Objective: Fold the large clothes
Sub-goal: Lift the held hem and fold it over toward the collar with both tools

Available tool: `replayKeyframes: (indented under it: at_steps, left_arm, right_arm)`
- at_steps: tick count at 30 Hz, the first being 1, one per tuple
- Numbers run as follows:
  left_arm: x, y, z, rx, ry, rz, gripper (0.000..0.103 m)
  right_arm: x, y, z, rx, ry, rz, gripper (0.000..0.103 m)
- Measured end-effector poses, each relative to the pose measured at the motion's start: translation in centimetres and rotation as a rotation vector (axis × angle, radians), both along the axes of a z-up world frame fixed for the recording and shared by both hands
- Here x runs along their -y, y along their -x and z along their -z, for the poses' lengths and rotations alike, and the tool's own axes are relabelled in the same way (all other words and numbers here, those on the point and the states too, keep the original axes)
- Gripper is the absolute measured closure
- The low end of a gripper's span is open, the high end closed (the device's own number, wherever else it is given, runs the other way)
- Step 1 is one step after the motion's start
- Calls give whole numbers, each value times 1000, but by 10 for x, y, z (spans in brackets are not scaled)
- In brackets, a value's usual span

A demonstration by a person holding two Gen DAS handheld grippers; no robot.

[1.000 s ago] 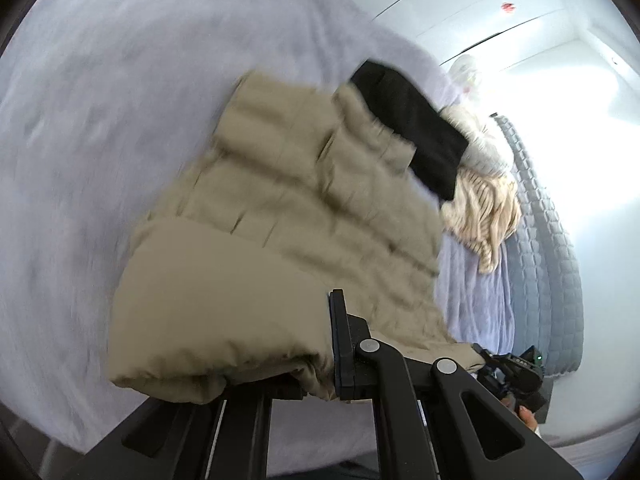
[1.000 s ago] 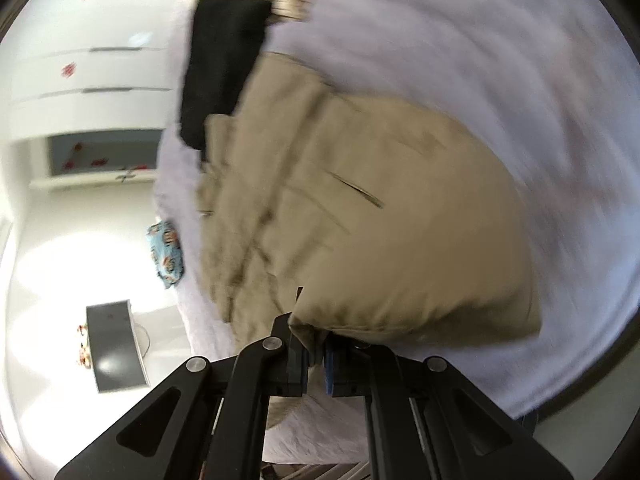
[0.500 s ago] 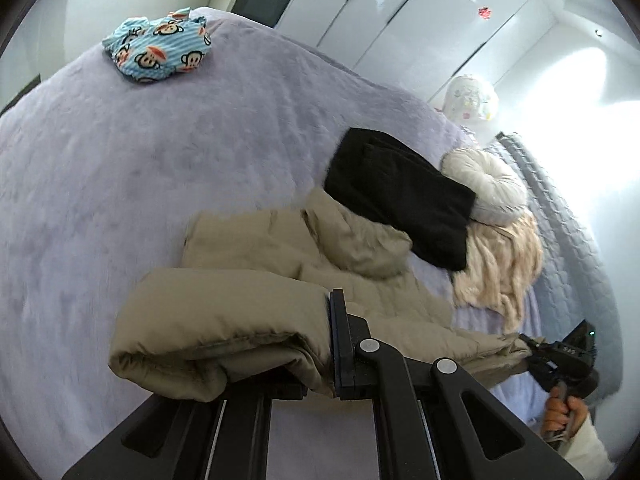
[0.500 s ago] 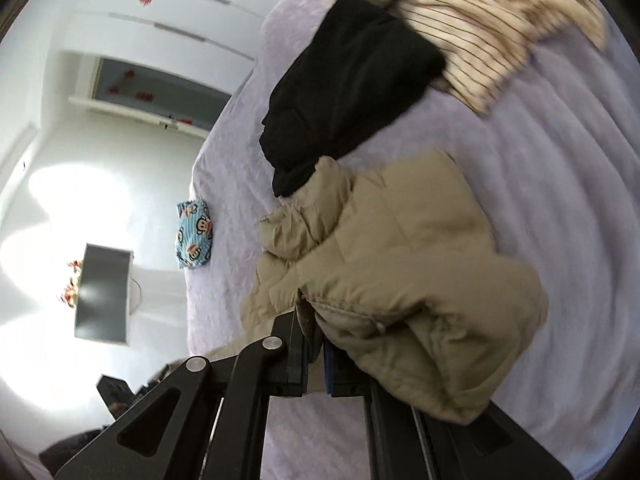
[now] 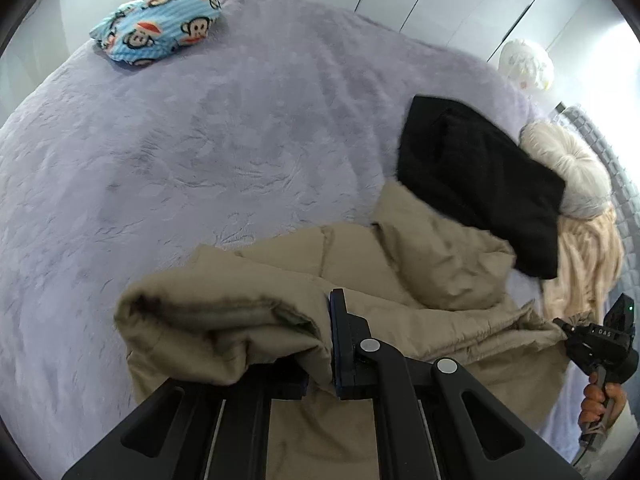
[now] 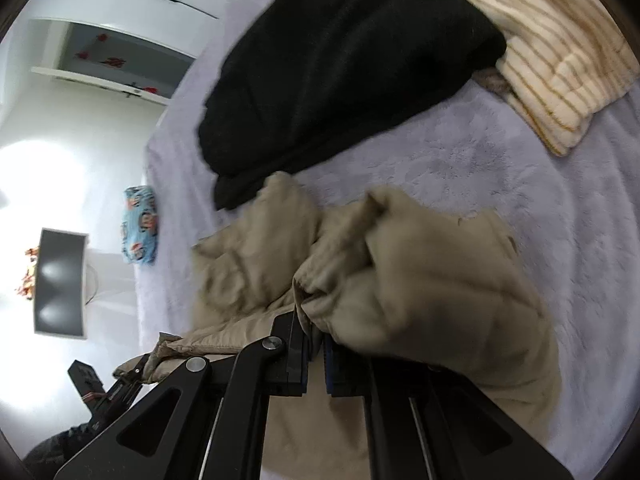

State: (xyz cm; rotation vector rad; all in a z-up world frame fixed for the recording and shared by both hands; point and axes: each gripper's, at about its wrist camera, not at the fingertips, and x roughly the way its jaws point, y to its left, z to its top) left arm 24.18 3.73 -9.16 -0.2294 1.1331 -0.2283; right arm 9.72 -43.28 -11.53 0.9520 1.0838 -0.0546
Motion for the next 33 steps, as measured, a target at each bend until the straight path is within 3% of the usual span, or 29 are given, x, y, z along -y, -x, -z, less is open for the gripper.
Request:
replayKeyframes:
  at_steps: [4,8,9,12,15,16,17,18,19,21,22,23,27,33]
  left_arm:
    - [1,-17,26,-27,-21,12,88]
    - [-4,-17,26,-20,-3,21,87]
    - [-5,-15,24,-17,-7,24,78]
    - [-8,-5,8,41,-58,15,0]
    - [-8,2,-9,92,-81,24,0]
    - [-8,4,-13,98,-81,18,0]
    - [-7,4,-15,100,-83,17,0]
    - [-5,5,-16,102,-82,28,5]
    - [1,5,-15,101,-90,49,18]
    - [11,3,-8,80,-114,84,36]
    - [15,2,-3,73,-119,99,50]
    - [19,-1,5,66,-134,107,54]
    - [20,-14,31,55,-166,69,55]
    - [19,-42,76,34,-175,16,55]
  right_arm:
    - [-1,-13,26,-31,-1,16,97]
    - [-1,-18,31,-46,-1,23,96]
    - [-2,-19,29,-47,8,11,96]
    - [-3,-18,17,-40,30,-18,91]
    - [-4,-16,6,-18,35,-32,70]
    - [-3,-14,1,-3,32,-32,45]
    - [-4,-12,-4,15,29,-34,29]
    - [-6,-9,-10,33,27,-44,29]
    - [-9,-7,-13,39,24,-63,29]
    - [-19,-1,-18,35,57,-125,40]
    - [-23,0,-18,24,86,-152,66]
    - [-26,0,-16,6,129,-184,80]
    - [-12,-2,4,-55,290,-182,80]
    - [21,-15,48,-84,318,-99,91]
